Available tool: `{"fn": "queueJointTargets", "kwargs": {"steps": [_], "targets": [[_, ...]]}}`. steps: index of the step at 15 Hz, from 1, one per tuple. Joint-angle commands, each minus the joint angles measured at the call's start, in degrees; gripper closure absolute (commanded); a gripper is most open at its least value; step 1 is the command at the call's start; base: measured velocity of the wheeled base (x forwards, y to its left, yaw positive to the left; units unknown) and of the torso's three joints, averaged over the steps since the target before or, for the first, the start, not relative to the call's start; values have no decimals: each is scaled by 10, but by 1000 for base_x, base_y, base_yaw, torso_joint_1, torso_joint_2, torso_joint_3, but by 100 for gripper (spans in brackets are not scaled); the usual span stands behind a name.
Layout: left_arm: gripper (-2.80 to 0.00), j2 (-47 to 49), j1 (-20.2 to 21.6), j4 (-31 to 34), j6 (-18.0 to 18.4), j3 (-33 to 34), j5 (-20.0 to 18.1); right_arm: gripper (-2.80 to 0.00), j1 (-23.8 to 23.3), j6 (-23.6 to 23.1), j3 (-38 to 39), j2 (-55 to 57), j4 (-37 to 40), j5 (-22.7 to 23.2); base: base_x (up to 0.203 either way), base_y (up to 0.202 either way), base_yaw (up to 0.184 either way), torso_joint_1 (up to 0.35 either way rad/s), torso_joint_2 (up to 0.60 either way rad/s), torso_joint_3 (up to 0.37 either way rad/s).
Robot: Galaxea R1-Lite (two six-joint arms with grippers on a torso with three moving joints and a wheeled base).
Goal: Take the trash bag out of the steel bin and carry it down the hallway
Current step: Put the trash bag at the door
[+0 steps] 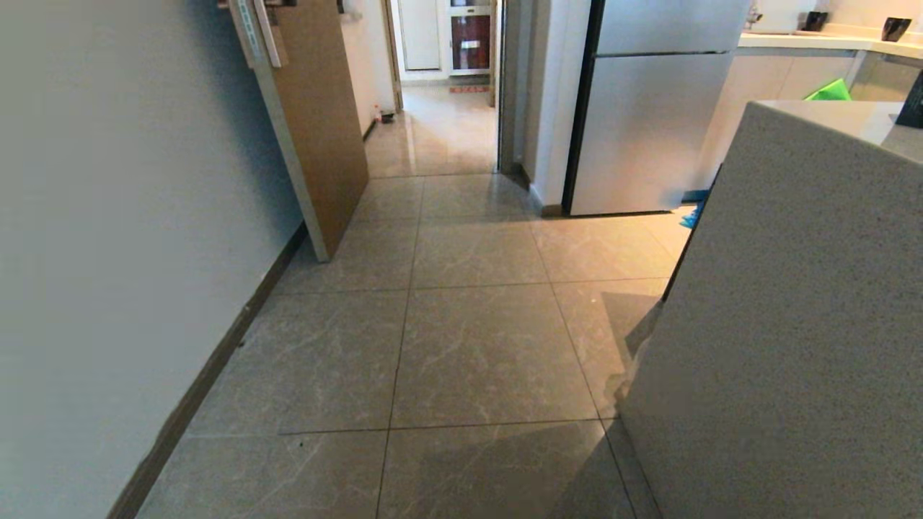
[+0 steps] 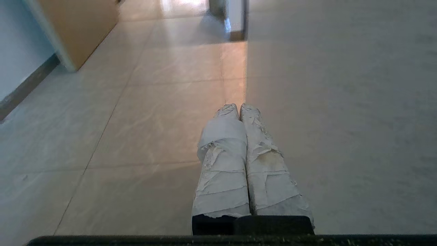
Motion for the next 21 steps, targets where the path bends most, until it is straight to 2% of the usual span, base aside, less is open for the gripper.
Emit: {"fn": "queueJointTargets", "kwargs": {"steps": [1, 8, 16, 21], "targets": [[0, 0, 0, 0, -1, 0, 0, 0, 0, 0, 18, 0, -1, 0, 0, 0, 0, 0, 0, 0], [0, 0, 0, 0, -1, 0, 0, 0, 0, 0, 18, 0, -1, 1, 0, 0, 0, 0, 0, 0], [0, 0, 0, 0, -1, 1, 0, 0, 0, 0, 18, 1, -1, 1, 171, 158, -1, 3, 3, 2], [0, 0, 0, 0, -1, 0, 0, 0, 0, 0, 18, 0, -1, 0, 5, 10, -5, 0, 0, 0]]}}
